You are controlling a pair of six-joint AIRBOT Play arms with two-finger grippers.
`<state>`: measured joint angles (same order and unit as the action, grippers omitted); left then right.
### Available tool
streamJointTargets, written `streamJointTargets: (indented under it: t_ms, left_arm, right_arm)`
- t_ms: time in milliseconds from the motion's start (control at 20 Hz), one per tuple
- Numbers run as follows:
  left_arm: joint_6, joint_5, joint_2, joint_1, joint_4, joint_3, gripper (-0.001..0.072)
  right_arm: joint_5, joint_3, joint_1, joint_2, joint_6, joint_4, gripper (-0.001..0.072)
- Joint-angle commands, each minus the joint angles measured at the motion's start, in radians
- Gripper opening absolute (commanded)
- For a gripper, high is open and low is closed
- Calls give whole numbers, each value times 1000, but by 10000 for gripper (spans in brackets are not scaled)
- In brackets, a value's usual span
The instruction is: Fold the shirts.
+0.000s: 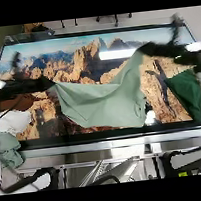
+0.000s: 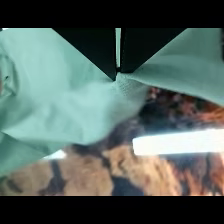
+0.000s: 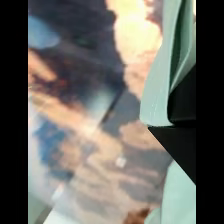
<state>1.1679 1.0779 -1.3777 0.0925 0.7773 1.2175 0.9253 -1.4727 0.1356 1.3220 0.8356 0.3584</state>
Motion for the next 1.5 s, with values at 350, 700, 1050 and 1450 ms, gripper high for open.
streamJointTargets:
  t_ms: [350,700,1050,1450]
  left_arm:
    - [21,172,-509,68,67,527,687]
    - [-10,175,-522,135,188,640,687]
    - [-49,165,-661,132,193,642,687]
    - [-90,205,-750,129,190,642,686]
  right_arm:
    - [114,4,72,52,164,194,255]
    - [412,366,216,-327,366,418,407]
    - [408,929,216,-780,509,468,484]
    - [409,1029,216,-985,602,469,483]
